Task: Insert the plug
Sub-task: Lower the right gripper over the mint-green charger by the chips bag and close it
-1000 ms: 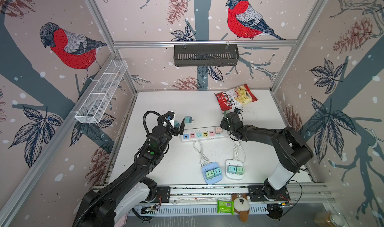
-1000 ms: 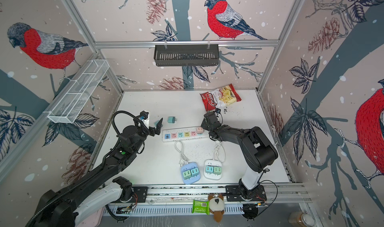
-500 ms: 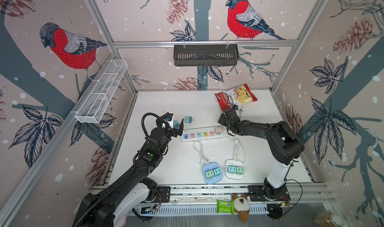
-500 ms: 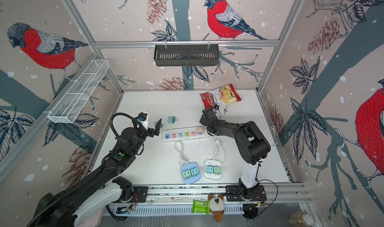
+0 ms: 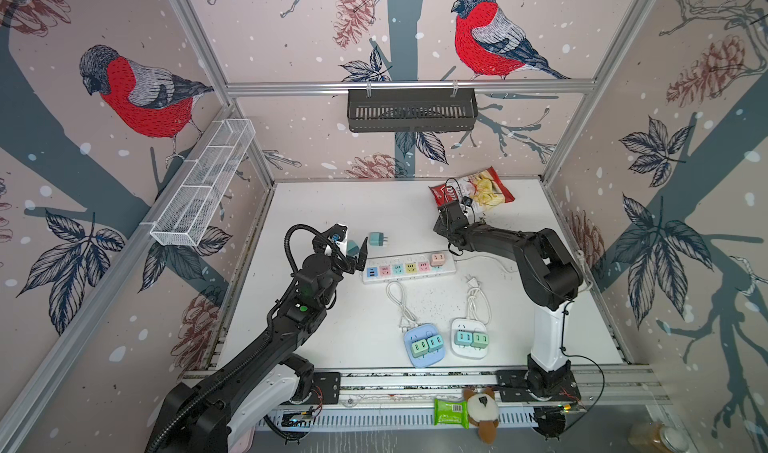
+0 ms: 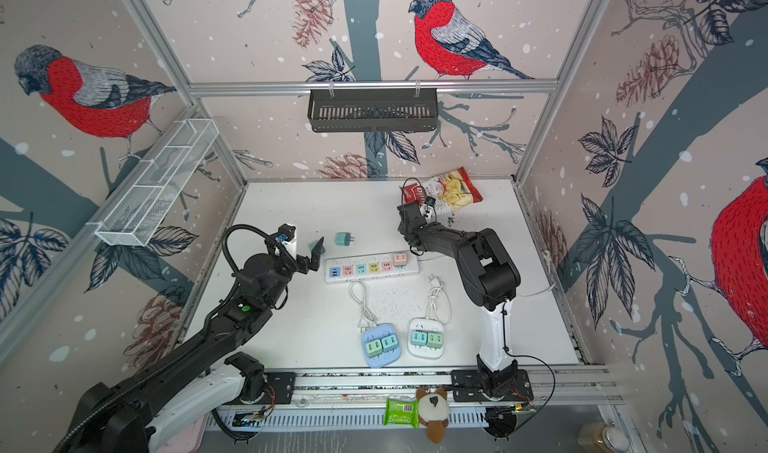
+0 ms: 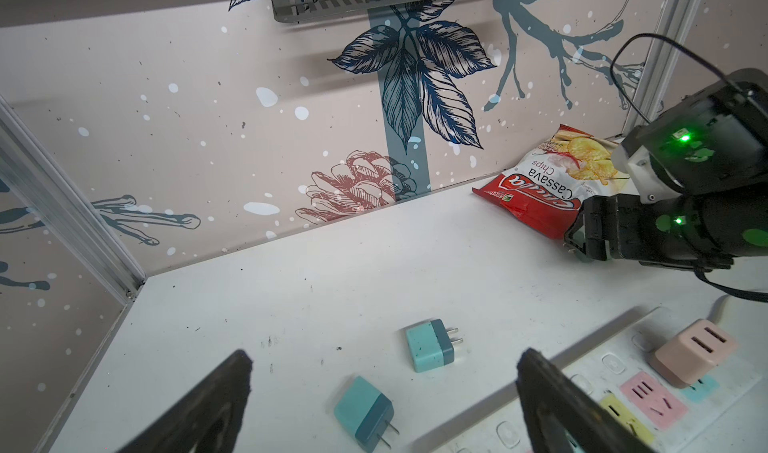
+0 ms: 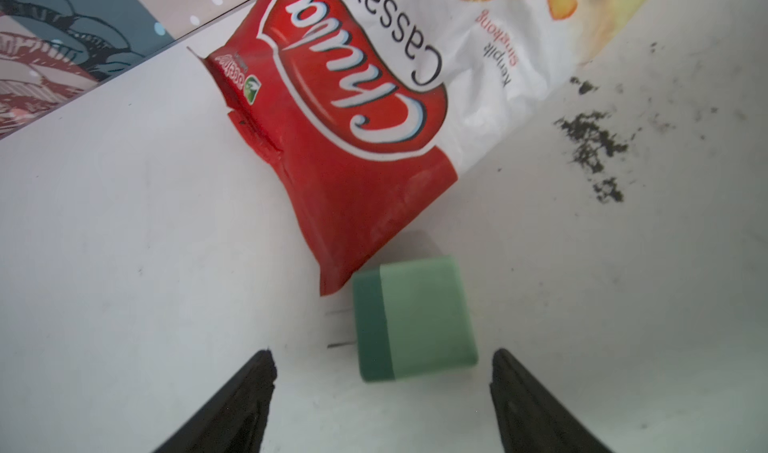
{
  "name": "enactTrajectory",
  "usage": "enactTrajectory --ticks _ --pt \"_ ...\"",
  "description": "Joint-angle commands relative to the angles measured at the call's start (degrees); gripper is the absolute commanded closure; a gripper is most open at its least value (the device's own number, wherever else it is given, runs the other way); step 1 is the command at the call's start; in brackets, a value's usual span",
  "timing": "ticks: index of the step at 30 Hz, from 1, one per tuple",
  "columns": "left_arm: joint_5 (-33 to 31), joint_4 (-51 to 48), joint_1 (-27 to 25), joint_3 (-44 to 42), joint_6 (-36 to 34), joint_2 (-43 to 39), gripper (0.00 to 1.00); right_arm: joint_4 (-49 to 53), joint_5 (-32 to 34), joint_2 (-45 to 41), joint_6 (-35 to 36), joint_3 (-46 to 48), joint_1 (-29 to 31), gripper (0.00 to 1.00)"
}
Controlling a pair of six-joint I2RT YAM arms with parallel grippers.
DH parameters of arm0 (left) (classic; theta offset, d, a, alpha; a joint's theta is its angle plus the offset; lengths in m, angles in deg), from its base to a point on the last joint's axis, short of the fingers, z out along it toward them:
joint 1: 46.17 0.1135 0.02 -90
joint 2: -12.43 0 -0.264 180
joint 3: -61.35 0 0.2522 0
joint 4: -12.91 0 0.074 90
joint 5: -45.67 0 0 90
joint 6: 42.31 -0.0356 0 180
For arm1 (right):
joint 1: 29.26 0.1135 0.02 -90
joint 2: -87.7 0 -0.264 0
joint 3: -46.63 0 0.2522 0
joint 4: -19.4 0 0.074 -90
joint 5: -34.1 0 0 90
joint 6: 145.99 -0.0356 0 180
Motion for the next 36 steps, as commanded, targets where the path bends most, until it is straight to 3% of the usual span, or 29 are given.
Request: enactTrajectory --ticks 1,7,12,26,36 --pt "0.42 2.41 0.10 0.27 -0.33 -0.02 0.01 5.84 5.28 2.44 -0.74 -3.70 -0.32 0.14" --pt "0.61 2.42 0.18 0.29 -0.33 0.07 0.01 8.00 4.71 7.14 -0.36 -8.47 -0.89 0.14" --pt "0.79 2.41 0.33 0.25 -0.28 -0.02 0.01 8.24 5.88 6.85 -0.10 -7.05 -0.90 0.17" --pt "1.70 2.19 0.31 0.28 -0.15 -0.19 0.01 5.61 7.98 -3.97 -0.52 7.47 -2.61 0.19" --pt "1.97 2.16 0.35 0.38 -0.14 0.09 0.01 1.18 2.09 -9.91 4.40 9.81 -1.33 0.19"
